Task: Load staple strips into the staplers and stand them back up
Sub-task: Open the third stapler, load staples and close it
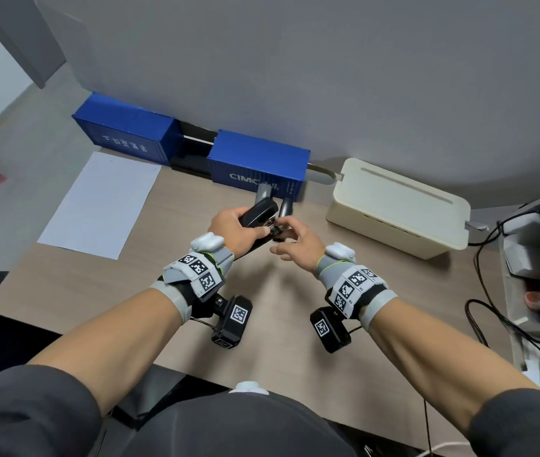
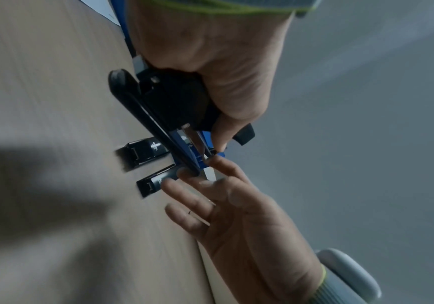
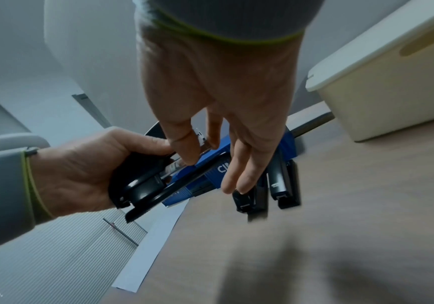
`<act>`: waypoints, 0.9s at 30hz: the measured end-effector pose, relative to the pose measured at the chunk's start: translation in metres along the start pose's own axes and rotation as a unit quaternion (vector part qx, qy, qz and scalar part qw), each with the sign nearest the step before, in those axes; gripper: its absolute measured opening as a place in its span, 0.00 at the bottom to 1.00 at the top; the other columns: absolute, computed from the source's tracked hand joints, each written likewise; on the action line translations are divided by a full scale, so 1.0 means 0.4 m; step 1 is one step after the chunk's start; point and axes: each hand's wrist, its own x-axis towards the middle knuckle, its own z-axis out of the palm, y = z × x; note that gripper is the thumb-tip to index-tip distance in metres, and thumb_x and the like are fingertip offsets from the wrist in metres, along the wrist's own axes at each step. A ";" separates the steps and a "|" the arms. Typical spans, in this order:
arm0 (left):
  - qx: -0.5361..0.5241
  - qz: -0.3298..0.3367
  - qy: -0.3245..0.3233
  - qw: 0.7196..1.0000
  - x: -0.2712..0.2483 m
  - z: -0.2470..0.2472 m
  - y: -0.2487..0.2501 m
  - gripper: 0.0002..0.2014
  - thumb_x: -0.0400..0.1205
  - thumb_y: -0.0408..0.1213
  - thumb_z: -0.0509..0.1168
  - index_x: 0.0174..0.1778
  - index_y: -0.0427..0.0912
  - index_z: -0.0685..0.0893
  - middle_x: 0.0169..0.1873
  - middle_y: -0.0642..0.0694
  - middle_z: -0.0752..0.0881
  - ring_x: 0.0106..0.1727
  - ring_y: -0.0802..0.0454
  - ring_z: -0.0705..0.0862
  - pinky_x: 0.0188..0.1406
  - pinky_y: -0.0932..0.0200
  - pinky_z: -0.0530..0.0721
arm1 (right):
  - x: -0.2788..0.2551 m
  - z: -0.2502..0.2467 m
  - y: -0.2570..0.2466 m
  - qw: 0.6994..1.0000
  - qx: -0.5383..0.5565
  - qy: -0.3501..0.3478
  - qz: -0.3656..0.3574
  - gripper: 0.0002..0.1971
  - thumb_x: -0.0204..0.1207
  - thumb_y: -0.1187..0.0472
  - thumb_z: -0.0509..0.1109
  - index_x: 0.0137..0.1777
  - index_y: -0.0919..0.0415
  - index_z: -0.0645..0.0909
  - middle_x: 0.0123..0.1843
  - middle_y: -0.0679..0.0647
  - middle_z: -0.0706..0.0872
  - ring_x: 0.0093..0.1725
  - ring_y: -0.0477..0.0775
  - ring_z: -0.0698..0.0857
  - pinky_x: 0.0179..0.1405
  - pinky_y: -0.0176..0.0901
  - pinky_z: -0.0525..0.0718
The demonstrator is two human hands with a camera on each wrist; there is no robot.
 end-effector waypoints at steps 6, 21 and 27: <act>0.005 -0.005 0.019 1.000 0.051 -0.014 -0.013 0.14 0.71 0.47 0.76 0.52 0.54 0.89 0.38 0.54 0.89 0.42 0.49 0.88 0.45 0.56 0.86 | 0.076 0.009 -0.029 0.996 -0.089 0.014 -0.013 0.23 0.68 0.64 0.72 0.63 0.46 0.80 0.45 0.48 0.84 0.45 0.51 0.83 0.48 0.40 0.83; -0.007 -0.145 0.002 0.989 0.301 0.012 -0.145 0.25 0.79 0.45 0.72 0.71 0.46 0.77 0.58 0.44 0.87 0.51 0.42 0.83 0.52 0.56 0.77 | 0.258 -0.026 0.075 0.965 -0.143 0.118 0.186 0.03 0.72 0.54 0.67 0.39 0.51 0.79 0.41 0.51 0.87 0.43 0.57 0.86 0.52 0.50 0.86; 0.002 -0.139 -0.010 0.990 0.342 0.052 -0.169 0.25 0.77 0.44 0.74 0.70 0.47 0.79 0.59 0.45 0.87 0.50 0.45 0.83 0.51 0.58 0.76 | 0.297 -0.012 0.117 0.956 -0.142 0.089 0.240 0.28 0.73 0.45 0.68 0.70 0.56 0.68 0.56 0.55 0.83 0.54 0.60 0.84 0.60 0.50 0.81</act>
